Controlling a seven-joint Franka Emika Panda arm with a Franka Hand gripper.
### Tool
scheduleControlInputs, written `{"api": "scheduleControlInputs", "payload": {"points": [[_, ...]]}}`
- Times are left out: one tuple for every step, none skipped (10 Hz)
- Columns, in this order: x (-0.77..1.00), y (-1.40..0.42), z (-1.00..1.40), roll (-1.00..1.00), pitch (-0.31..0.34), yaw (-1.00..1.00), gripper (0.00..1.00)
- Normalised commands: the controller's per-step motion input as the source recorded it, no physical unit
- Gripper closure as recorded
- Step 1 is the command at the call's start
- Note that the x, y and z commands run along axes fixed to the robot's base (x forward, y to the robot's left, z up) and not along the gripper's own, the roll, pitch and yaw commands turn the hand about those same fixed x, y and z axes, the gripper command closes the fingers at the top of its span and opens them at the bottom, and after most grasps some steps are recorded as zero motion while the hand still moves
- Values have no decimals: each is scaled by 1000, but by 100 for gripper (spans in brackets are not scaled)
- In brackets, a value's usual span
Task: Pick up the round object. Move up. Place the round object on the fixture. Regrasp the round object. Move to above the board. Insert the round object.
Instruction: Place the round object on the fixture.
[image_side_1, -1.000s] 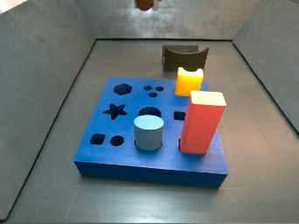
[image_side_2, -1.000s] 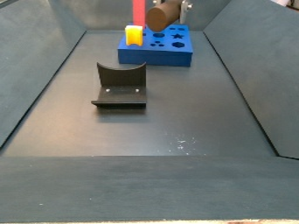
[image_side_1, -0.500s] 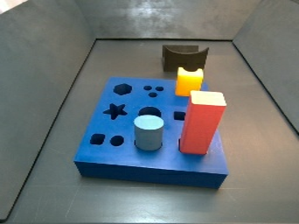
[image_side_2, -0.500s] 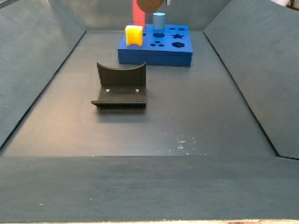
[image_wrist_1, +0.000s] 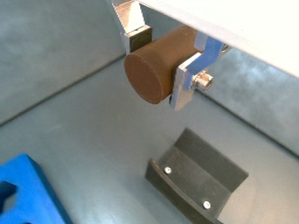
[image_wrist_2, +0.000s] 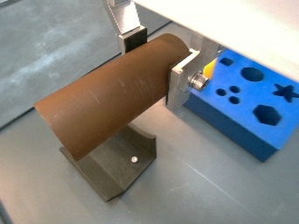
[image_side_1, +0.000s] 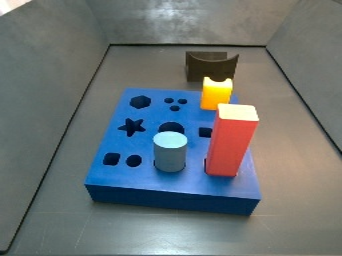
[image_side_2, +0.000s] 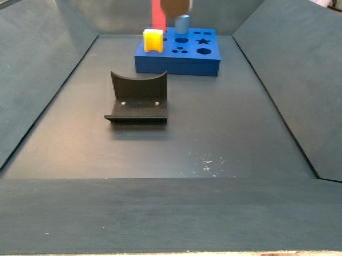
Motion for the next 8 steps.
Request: {"api": "scheduleControlInputs", "payload": {"points": [[1000, 242, -243, -1000, 27, 49, 100], [1000, 193, -175, -1000, 33, 47, 100], [846, 132, -117, -1000, 43, 36, 100], [771, 105, -86, -1000, 50, 30, 100], [621, 72, -40, -1000, 70, 18, 100], [519, 59, -22, -1000, 86, 10, 100], [397, 54, -15, -1000, 103, -4, 100], [336, 51, -17, -1000, 114, -10, 100]]}}
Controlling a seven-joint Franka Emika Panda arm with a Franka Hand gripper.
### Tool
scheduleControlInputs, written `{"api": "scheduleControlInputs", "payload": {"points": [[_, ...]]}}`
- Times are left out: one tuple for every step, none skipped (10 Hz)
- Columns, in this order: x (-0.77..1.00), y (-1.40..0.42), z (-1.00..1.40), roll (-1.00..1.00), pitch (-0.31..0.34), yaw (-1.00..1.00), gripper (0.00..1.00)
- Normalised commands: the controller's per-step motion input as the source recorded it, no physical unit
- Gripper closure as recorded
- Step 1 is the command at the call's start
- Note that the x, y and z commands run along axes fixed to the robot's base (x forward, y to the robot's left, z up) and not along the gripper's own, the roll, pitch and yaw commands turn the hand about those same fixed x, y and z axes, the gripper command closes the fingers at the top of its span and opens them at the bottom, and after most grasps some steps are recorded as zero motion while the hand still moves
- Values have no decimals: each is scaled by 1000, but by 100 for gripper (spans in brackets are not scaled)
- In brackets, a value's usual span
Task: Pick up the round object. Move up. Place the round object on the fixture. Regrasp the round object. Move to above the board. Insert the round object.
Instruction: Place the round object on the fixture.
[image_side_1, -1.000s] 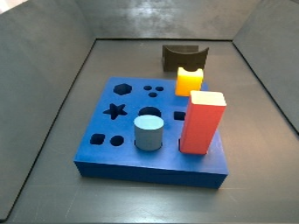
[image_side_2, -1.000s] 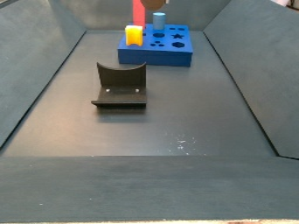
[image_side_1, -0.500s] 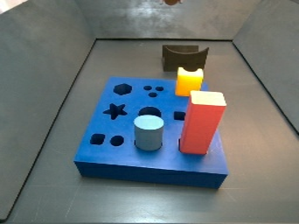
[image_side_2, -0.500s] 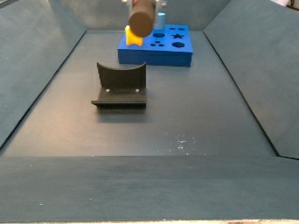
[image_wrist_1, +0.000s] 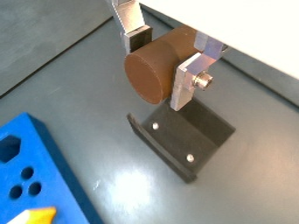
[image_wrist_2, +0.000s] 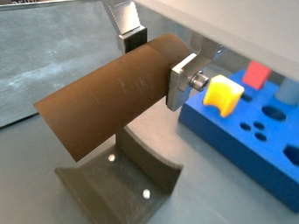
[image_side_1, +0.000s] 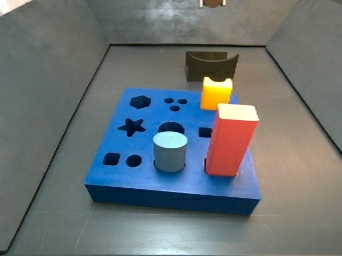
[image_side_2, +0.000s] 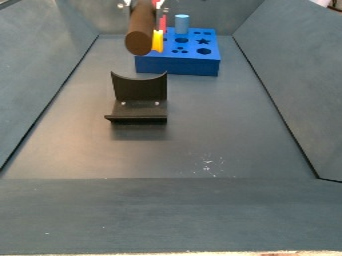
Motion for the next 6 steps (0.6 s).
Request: {"api": "scheduleControlInputs", "payload": {"points": [[219, 49, -14, -1000, 130, -26, 100], [132, 46, -13, -1000, 143, -37, 100], [67, 48, -7, -1000, 147, -52, 100], [48, 45, -6, -1000, 145, -74, 100], [58, 45, -13, -1000, 155, -91, 100], [72, 44, -16, -1000, 174, -110, 100]]}}
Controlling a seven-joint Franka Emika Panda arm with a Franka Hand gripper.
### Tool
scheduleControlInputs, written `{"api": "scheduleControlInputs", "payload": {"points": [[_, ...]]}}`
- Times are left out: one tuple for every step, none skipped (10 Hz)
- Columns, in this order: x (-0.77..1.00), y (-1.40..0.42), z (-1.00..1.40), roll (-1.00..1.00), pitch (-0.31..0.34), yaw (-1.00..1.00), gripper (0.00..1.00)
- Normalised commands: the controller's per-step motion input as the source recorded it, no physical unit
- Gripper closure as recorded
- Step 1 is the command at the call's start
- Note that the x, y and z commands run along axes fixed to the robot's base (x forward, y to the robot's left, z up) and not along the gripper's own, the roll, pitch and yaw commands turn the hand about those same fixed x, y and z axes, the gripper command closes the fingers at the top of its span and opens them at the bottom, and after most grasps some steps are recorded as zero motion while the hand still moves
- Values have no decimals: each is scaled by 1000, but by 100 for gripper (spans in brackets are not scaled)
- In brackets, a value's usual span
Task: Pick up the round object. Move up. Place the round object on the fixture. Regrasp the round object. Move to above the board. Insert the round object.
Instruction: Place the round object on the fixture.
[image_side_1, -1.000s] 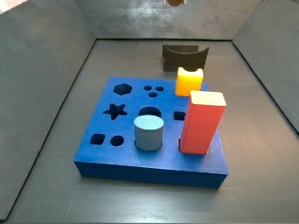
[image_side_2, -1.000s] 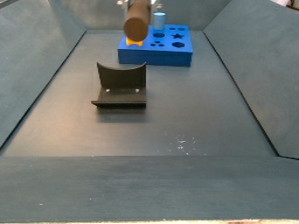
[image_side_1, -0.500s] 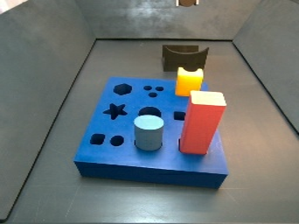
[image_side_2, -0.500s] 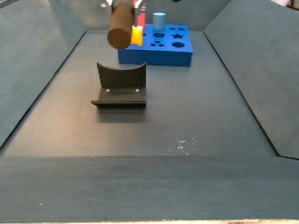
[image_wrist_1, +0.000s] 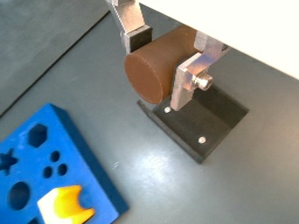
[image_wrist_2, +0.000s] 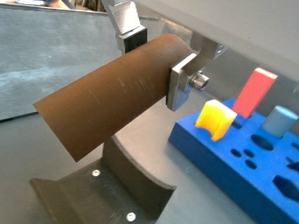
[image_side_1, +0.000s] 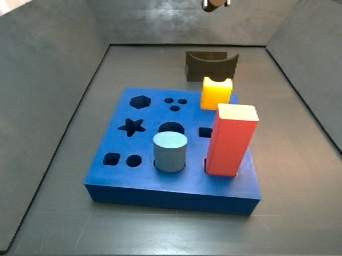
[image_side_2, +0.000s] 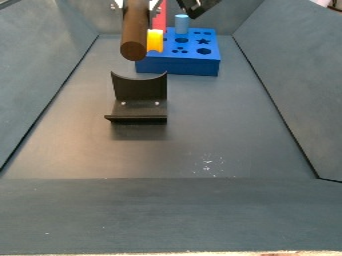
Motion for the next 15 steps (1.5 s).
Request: {"api": "scheduleControlInputs", "payload": {"points": [[87, 52, -24, -1000, 196, -138, 100], [88, 54, -25, -1000, 207, -163, 100], [85, 52, -24, -1000, 210, -183, 100], [75, 46, -15, -818, 162, -153, 100], [73, 46, -19, -702, 130, -152, 100], [68, 43, -15, -501, 81, -149, 100], [65, 41, -15, -402, 51, -144, 100], [66, 44, -19, -334, 43, -139, 100], [129, 138, -1000, -1000, 254, -134, 100], [135, 141, -1000, -1000, 248, -141, 100], [144, 143, -1000, -1000, 265, -167, 100], [152, 137, -1000, -1000, 290, -197, 100], [157, 138, -1000, -1000, 287, -255, 100], [161, 141, -1000, -1000, 275, -315, 100], [174, 141, -1000, -889, 221, -256, 100]]}}
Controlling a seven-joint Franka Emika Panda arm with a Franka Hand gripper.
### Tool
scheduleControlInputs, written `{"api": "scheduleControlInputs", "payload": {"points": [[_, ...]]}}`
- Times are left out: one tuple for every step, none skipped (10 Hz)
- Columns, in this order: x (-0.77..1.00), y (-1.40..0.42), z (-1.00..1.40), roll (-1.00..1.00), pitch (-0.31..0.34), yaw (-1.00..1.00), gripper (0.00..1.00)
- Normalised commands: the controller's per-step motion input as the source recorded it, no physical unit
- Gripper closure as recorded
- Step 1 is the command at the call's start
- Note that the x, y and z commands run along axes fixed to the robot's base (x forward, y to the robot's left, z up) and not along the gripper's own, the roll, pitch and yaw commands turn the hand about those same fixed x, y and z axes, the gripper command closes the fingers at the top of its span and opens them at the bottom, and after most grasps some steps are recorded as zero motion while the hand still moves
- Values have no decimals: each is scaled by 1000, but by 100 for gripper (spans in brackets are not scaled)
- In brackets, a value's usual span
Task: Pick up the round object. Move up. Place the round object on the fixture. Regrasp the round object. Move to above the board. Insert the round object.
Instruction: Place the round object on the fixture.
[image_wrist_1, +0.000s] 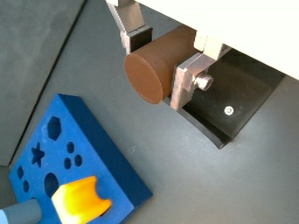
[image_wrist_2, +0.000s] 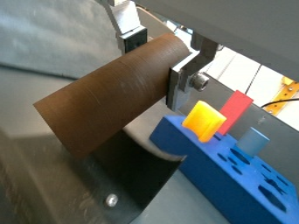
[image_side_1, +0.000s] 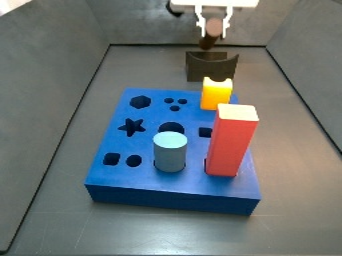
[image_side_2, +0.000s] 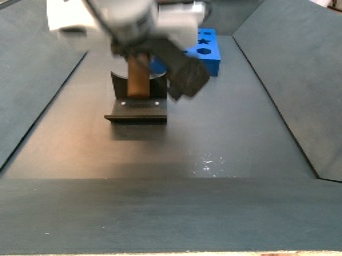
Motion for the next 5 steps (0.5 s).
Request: {"api": "scheduleControlInputs", "payload": {"points": [[187, 146, -1000, -643, 131, -247, 100], [173, 128, -894, -507, 71, -237, 100], [150, 106, -770, -440, 37, -229, 100], [111, 86, -526, -336, -21, -203, 100], [87, 137, -430, -238, -74, -175, 100]]}}
